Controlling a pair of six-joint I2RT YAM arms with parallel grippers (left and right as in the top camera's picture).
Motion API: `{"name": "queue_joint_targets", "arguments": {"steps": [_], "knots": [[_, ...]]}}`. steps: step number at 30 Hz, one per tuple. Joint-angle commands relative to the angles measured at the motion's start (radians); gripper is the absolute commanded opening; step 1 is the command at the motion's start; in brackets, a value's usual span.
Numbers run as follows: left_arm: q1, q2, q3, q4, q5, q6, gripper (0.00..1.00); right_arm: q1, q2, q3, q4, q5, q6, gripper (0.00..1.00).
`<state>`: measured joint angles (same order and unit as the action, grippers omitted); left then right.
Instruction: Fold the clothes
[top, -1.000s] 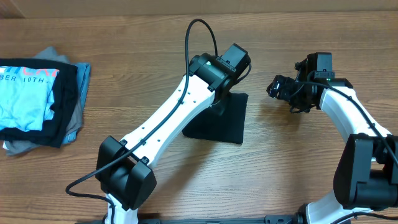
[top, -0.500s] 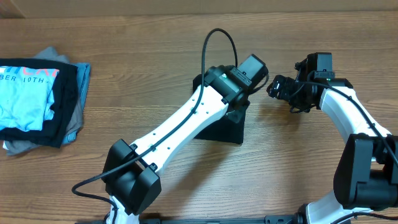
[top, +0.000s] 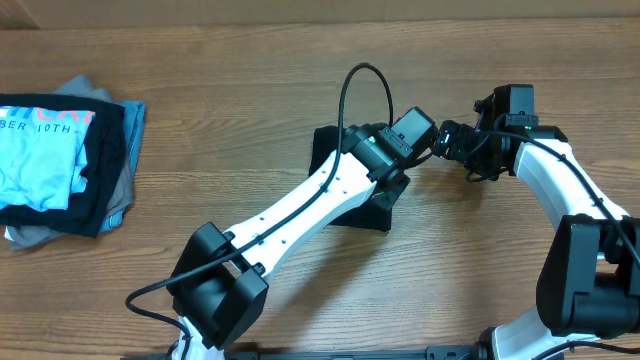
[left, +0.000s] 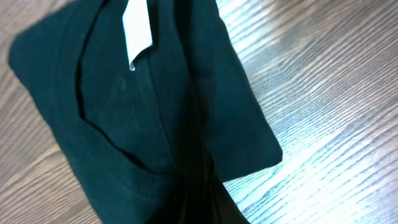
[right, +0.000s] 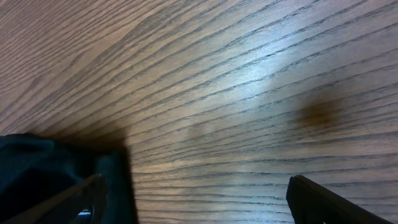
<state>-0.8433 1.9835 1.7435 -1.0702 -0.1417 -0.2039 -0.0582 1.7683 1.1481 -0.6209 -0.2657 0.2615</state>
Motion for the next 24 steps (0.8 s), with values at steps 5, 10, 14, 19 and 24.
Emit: {"name": "queue_joint_targets", "arguments": {"steps": [5, 10, 14, 19, 24], "knots": [[-0.005, 0.008, -0.042, 0.029, 0.096, -0.006, 0.1, 0.001, -0.004, 0.009, 0.007, -0.009, 0.003, 0.96], [-0.004, 0.008, -0.042, 0.04, 0.109, -0.006, 0.09, 0.001, -0.004, 0.009, 0.006, -0.009, 0.003, 0.96], [-0.005, 0.008, -0.042, 0.039, 0.109, -0.006, 0.09, 0.001, -0.004, 0.009, 0.002, -0.031, 0.003, 0.91], [-0.004, 0.008, -0.042, 0.04, 0.109, -0.006, 0.09, -0.016, -0.004, 0.009, -0.022, -0.287, -0.008, 0.56], [-0.004, 0.008, -0.042, 0.039, 0.109, -0.005, 0.09, -0.069, -0.002, 0.004, -0.003, -0.38, -0.044, 0.51]]}}
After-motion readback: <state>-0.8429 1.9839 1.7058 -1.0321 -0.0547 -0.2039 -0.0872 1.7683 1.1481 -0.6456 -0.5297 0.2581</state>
